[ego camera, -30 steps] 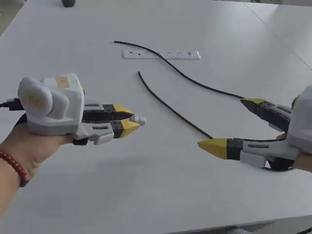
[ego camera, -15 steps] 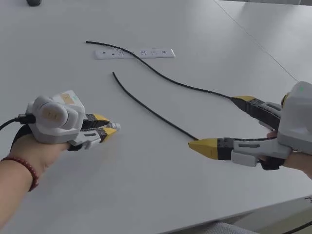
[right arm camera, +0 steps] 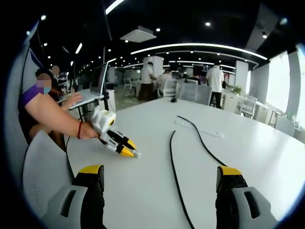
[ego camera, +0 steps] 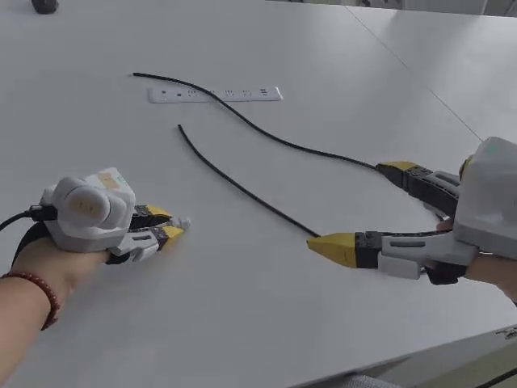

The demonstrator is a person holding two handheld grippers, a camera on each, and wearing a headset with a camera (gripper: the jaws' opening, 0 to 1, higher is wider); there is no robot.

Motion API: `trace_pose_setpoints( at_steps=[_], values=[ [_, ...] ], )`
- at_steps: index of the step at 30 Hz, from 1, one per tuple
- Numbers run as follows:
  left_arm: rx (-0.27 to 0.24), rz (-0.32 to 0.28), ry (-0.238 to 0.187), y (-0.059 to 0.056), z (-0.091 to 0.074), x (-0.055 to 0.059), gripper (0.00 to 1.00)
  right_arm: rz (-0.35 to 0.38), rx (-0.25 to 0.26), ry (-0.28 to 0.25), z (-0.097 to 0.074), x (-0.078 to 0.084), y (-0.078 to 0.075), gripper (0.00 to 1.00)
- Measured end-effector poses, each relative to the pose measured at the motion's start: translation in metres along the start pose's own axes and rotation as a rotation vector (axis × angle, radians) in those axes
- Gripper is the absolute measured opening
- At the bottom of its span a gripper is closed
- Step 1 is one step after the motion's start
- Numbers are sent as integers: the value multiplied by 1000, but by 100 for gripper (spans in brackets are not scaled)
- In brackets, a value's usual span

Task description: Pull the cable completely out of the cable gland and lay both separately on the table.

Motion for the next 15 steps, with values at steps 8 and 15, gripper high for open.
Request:
trace_pose_setpoints(
  at_steps=[8,15],
  values=[
    [-7,-27,-85,1,-11,-6,27,-3,-8,-2,2,-1,-1,99],
    [-23,-15,-124,5,-39,-21,42,8,-25,-11,5,-1,3,99]
  ],
)
Point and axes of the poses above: the centre of the closed fingertips' face, and the gripper's own axes: z roughly forward along the fingers, y roughly to its left, x roughly out of its underside, the point moved 4 cm from there along -z, roughly backward along the fingers, and after that the axes turned 9 degrees about -z, right-handed, at the moved point
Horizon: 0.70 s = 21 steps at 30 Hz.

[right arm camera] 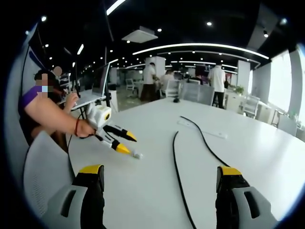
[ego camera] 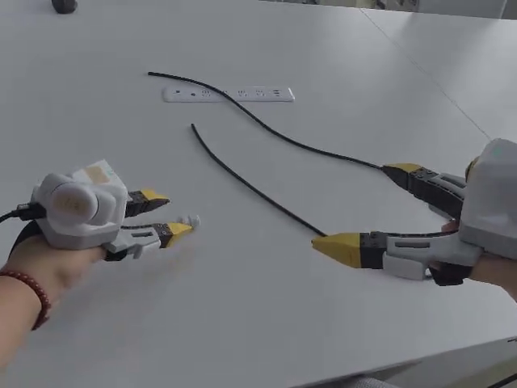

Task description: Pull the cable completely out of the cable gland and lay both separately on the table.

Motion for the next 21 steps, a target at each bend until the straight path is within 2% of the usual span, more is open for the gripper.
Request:
trace_pose_setpoints(
  at_steps=[1,2,3,4,7,8,10,13,16,18,20,21],
  values=[
    [-6,-20,-40,0,-10,-9,45,0,-4,-9,0,-1,0,99],
    [-16,-27,-53,1,-18,-14,49,9,-8,-23,1,-3,1,99],
    [-26,-26,-78,2,-27,-20,53,20,-8,-31,1,-3,1,99],
    [-34,-14,-122,1,-43,-29,56,29,-9,-43,0,-3,1,99],
    [-52,-6,-172,-3,-80,-41,63,50,-18,-94,-3,-7,3,99],
    [-66,1,-209,-5,-95,-47,67,50,-26,-98,-4,-6,4,99],
    [-62,-24,-235,-11,-115,-50,72,45,-27,-93,-5,-3,5,99],
    [-82,-23,-266,-24,-146,-54,80,56,-36,-109,-7,-2,6,99],
    [-99,-72,-295,-33,-164,-55,85,55,-39,-134,-9,-3,6,99],
    [-102,-85,-344,-42,-174,-56,91,54,-40,-146,-11,-3,6,99],
    [-113,-109,-335,-45,-176,-52,98,35,-45,-134,-11,0,6,96],
    [-138,-139,-310,-45,-178,-45,99,31,-45,-133,-11,1,6,95]
  ],
)
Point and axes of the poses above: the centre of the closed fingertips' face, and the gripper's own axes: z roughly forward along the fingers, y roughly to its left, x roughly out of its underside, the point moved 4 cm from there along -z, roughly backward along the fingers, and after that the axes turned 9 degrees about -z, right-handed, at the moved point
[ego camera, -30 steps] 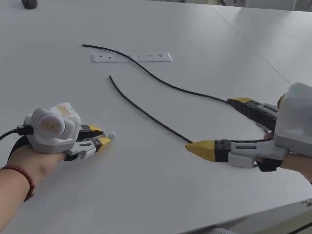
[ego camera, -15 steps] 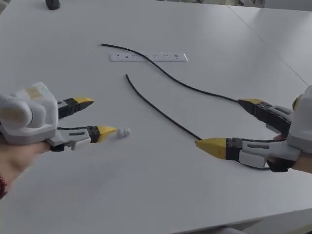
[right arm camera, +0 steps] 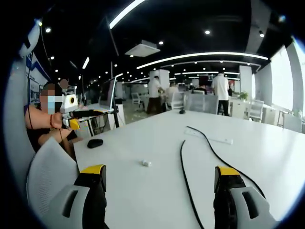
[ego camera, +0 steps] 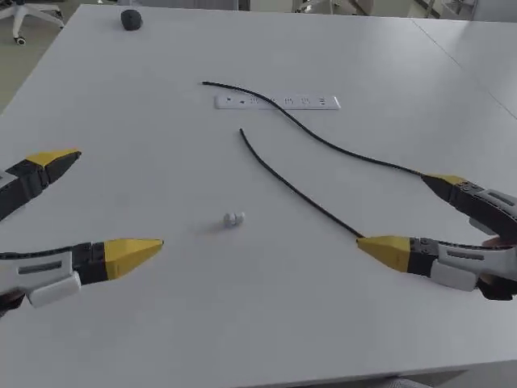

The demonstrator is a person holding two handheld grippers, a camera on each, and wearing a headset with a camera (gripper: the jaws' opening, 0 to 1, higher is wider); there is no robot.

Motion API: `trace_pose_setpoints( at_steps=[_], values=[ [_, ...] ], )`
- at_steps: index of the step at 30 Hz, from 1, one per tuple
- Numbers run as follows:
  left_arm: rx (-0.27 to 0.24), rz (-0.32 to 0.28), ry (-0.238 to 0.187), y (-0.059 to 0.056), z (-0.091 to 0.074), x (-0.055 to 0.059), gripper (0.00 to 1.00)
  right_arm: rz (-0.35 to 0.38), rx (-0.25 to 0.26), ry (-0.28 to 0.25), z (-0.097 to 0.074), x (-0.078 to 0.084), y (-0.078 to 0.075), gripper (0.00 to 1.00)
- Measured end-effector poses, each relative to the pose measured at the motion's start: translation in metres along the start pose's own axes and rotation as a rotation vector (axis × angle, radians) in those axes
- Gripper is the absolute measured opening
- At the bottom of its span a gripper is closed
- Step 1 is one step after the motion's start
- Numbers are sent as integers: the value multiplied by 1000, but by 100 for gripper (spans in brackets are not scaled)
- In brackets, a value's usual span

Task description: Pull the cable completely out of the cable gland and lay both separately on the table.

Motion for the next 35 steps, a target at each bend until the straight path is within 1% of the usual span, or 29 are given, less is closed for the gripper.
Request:
trace_pose_setpoints(
  at_steps=[1,2,3,4,5,6,7,8,9,10,11,12,14,16,18,19,21,23,25,28,32,35],
  values=[
    [-25,-16,44,2,-3,9,99,1,-2,0,0,1,0,94],
    [-29,-12,55,1,-3,13,99,1,-5,-1,0,2,0,93],
    [-39,-49,93,1,-5,22,99,0,-10,-4,0,4,1,92],
    [-45,-63,97,1,-5,23,99,-1,-10,-4,0,5,1,93],
    [-30,-90,85,-5,-4,24,99,-12,-7,-5,-1,5,2,94],
    [-33,-97,85,-6,-4,25,99,-20,-6,-8,-1,5,2,95],
    [-36,-92,80,-8,-4,25,99,-31,-16,-18,-2,3,4,94],
    [-38,-89,87,-9,-3,25,99,-33,-20,-23,-3,2,6,94],
    [-40,-91,93,-10,-3,26,99,-41,-19,-23,-3,2,6,95],
    [-42,-89,84,-12,-4,25,99,-47,-20,-20,-4,2,7,97],
    [-40,-88,84,-12,-3,25,99,-48,-23,-19,-4,2,7,98],
    [-44,-92,90,-13,-2,25,99,-54,-24,-16,-5,2,7,98],
    [-46,-82,79,-13,-3,23,99,-53,-25,-17,-6,2,8,99],
    [-51,-83,84,-13,-3,22,99,-56,-32,-12,-7,3,11,99],
    [-44,-80,76,-13,-3,21,99,-62,-35,-1,-7,4,12,99],
    [-46,-82,79,-12,-3,22,99,-60,-42,1,-7,5,14,99],
    [-45,-82,82,-12,-2,23,99,-68,-38,10,-7,7,15,99],
    [-38,-78,87,-15,0,25,99,-70,-43,15,-6,9,17,99],
    [-28,-76,103,-17,2,28,99,-65,-47,19,-5,11,17,99],
    [-24,-75,111,-18,2,30,99,-66,-45,32,-4,15,18,99],
    [-29,-77,126,-16,2,34,99,-60,-47,53,-3,20,18,99],
    [-32,-78,121,-15,1,34,99,-62,-59,64,-2,21,20,99]
  ],
)
Point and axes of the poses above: the centre of the closed fingertips' face, and the gripper's own axes: z roughly forward along the fingers, y roughly to its left, x roughly out of its underside, the point moved 4 cm from there along -z, roughly backward along the fingers, and after that the axes turned 9 degrees about -z, right-handed, at the moved point
